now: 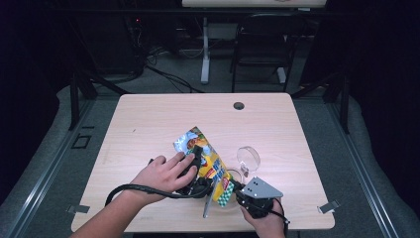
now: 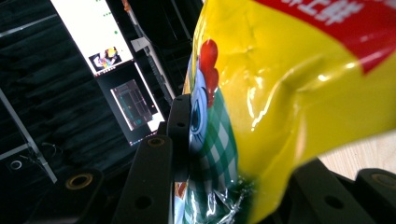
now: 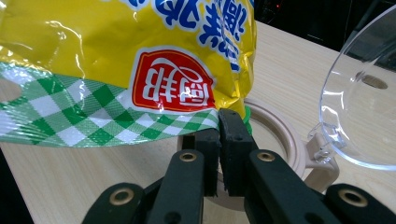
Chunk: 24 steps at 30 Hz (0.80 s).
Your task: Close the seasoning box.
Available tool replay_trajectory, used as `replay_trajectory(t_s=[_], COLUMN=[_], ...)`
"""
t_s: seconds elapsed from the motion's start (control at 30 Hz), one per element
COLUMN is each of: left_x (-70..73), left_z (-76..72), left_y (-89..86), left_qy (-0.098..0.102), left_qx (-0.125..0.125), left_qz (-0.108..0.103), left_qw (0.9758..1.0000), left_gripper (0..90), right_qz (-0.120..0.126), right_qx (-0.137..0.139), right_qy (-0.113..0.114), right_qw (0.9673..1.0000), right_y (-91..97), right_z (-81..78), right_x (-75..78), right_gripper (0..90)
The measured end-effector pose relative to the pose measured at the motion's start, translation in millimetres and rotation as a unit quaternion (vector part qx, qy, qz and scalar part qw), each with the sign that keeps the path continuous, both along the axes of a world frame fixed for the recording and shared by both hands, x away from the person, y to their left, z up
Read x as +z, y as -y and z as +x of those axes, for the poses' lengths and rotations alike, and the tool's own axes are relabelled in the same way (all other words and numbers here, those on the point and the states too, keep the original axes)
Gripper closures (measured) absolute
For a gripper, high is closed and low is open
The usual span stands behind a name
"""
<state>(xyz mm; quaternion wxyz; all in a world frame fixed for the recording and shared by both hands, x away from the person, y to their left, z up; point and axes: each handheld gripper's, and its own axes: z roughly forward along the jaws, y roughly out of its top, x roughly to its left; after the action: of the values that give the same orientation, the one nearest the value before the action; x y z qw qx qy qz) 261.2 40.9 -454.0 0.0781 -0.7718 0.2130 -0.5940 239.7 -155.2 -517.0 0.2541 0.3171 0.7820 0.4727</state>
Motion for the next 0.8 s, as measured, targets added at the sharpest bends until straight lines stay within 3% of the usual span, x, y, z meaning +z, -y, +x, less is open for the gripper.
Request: replay_trajectory(t_s=[0.17,0.8], left_x=[1.7,2.0], left_z=[-0.1,-0.9], left_y=[1.2,2.0], left_qy=[0.005,-0.003], left_qx=[-0.003,0.0], left_qz=[0.007,0.004], left_qw=[1.0,1.0], left_gripper=[71.2,73.3], right_qz=[0.0,0.002], right_qx=[0.0,-0.001], right_qy=[0.0,-0.001], right_qw=[1.0,1.0], right_y=[0.3,1.3], right_z=[0.0,0.0], right_x=[0.5,1.0], right_gripper=[87.2,87.3])
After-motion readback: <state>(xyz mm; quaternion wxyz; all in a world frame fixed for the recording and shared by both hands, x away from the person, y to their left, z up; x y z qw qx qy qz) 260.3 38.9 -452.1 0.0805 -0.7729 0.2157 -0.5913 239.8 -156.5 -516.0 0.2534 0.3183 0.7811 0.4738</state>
